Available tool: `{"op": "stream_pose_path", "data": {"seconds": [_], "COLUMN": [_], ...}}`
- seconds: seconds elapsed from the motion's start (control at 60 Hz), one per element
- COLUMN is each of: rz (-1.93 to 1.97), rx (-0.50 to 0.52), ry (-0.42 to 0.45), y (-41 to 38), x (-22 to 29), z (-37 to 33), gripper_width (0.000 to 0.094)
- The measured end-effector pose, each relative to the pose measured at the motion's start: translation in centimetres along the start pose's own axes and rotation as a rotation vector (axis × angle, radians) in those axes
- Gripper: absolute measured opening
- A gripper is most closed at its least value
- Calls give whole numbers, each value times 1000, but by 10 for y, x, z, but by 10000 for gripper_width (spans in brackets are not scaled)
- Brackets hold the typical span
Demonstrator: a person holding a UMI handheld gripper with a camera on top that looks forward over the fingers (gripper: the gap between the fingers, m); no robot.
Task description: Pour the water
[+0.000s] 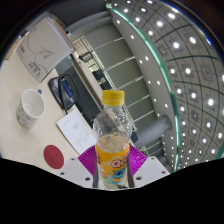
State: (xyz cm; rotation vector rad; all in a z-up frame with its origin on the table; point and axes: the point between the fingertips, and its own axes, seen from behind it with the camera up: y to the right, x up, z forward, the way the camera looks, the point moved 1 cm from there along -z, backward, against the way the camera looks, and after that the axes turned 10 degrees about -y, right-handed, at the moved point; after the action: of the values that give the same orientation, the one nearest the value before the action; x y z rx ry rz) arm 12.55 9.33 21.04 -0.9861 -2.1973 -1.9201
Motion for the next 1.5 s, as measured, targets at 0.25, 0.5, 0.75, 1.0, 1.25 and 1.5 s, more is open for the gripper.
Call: {"op": "stream_pose_path", "data": {"seconds": [0.25, 0.5, 0.75, 1.0, 1.25, 1.5], "rz": [-686, -970, -584, 186, 671, 772], "rx": [-202, -249, -59, 305, 647, 737], "ry": [106, 152, 142, 135, 60, 39], "y": [-53, -81, -67, -48, -96, -149], "x": [75, 86, 89, 82, 38, 1], "z": [19, 24, 9, -16, 19, 47], "gripper_width": [396, 397, 396, 400, 402, 414]}}
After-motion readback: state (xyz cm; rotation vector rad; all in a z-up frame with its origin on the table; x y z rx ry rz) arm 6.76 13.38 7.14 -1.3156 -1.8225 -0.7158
